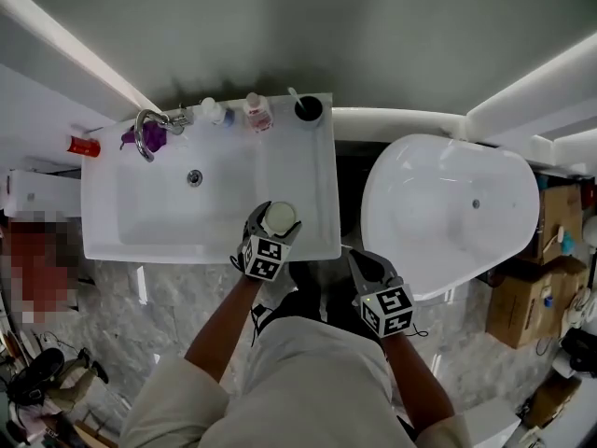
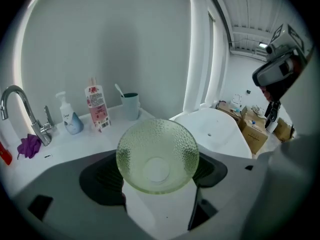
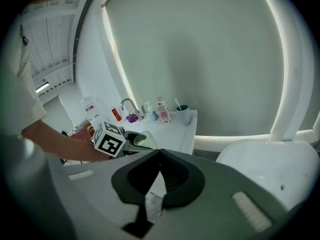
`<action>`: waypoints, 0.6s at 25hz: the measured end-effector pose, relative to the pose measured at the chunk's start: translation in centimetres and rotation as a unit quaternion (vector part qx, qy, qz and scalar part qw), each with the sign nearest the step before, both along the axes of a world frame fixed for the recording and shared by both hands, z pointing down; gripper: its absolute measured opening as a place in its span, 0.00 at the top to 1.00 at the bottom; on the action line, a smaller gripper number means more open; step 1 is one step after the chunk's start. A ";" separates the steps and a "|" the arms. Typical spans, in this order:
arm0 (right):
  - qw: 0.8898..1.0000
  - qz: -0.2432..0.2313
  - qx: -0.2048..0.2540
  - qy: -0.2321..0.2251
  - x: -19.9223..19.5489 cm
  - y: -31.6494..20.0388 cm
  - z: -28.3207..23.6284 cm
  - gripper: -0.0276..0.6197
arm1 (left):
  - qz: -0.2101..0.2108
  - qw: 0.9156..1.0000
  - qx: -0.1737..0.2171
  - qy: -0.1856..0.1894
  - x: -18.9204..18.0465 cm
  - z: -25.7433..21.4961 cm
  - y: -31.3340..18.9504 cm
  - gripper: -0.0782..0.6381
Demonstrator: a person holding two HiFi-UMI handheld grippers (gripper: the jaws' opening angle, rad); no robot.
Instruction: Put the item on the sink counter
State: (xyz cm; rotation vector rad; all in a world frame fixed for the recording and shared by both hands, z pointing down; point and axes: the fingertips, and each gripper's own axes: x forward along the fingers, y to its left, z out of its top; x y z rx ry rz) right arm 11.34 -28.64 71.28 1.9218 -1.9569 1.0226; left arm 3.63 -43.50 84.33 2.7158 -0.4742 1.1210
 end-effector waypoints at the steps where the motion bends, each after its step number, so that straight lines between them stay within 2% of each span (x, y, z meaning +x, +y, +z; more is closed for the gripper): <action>1: 1.000 0.003 -0.003 -0.001 0.0 0.0 0.2 0.94 | -0.002 1.000 -0.002 -0.005 0.1 0.7 -0.2 0.35; 7: 1.000 0.016 -0.022 -0.006 -0.1 -0.1 1.3 0.94 | -0.012 0.999 -0.014 -0.035 0.3 4.4 -1.0 0.35; 15: 0.999 0.010 -0.029 -0.013 -1.0 -1.5 1.9 0.94 | 0.001 1.000 -0.002 -0.024 1.3 4.9 -1.1 0.35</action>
